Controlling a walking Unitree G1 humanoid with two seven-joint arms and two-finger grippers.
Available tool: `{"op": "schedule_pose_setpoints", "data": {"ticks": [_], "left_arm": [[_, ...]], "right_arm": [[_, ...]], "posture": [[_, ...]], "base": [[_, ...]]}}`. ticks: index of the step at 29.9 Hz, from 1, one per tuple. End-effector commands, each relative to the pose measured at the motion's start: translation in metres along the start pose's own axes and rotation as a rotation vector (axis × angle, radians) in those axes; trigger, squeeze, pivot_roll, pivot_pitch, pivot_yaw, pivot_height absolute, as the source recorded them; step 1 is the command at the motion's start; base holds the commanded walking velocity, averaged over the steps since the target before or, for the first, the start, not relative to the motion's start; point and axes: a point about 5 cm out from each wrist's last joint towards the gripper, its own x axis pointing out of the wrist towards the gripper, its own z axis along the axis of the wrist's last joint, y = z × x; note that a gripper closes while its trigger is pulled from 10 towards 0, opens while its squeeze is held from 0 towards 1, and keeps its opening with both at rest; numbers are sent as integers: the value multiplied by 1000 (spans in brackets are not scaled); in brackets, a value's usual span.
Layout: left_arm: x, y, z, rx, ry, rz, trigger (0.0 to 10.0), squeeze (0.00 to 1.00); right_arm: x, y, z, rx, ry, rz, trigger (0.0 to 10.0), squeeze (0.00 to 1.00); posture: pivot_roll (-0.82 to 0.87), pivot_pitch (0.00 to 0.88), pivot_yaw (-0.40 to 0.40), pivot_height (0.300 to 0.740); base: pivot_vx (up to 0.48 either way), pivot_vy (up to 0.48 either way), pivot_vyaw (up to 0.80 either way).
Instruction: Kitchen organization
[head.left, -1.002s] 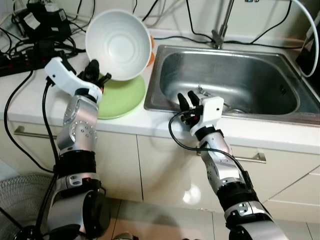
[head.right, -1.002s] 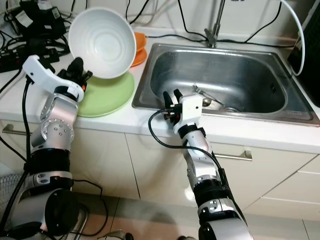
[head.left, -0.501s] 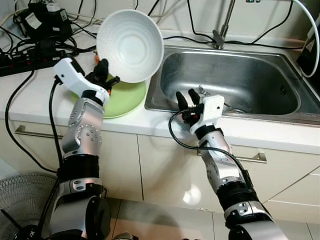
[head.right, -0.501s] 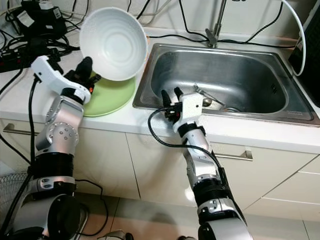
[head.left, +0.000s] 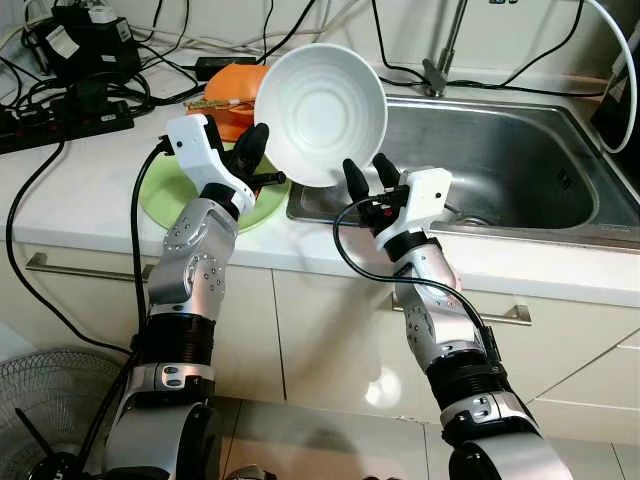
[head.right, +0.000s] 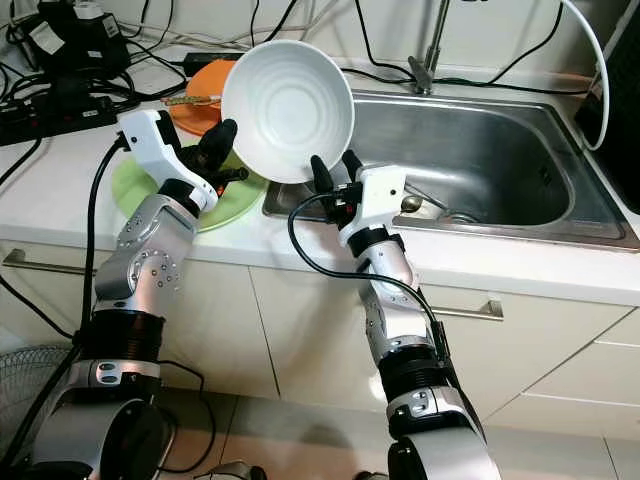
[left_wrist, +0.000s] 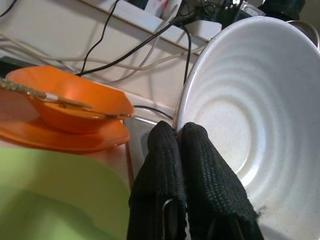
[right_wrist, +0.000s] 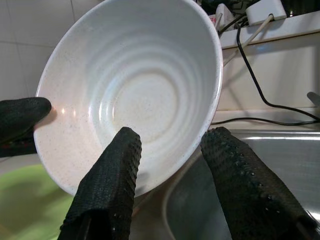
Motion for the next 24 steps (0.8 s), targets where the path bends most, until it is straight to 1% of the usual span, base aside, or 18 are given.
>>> {"op": "schedule_pose_setpoints", "data": {"ticks": [1, 7, 14, 22, 24], "left_arm": [[1, -5, 9, 29, -42, -32, 10000, 0], [-1, -3, 14, 23, -79, -25, 10000, 0], [-2, -3, 16, 20, -90, -40, 10000, 0], [-4, -7, 13, 22, -79, -87, 10000, 0], [-5, -8, 11, 24, -72, -94, 10000, 0]], "right_arm": [[6, 2, 9, 9, -29, 12, 10000, 0], [4, 0, 8, 9, -23, -6, 10000, 0], [4, -3, 6, 20, -13, -30, 10000, 0], [5, -5, 6, 34, -6, -61, 10000, 0], [6, -5, 5, 60, 2, -73, 10000, 0]], "posture": [[48, 0, 23, 740], [52, 0, 22, 740], [56, 0, 22, 740], [56, 0, 22, 740], [56, 0, 21, 740]], "base": [[0, 0, 0], [0, 0, 0], [0, 0, 0], [0, 0, 0], [0, 0, 0]]}}
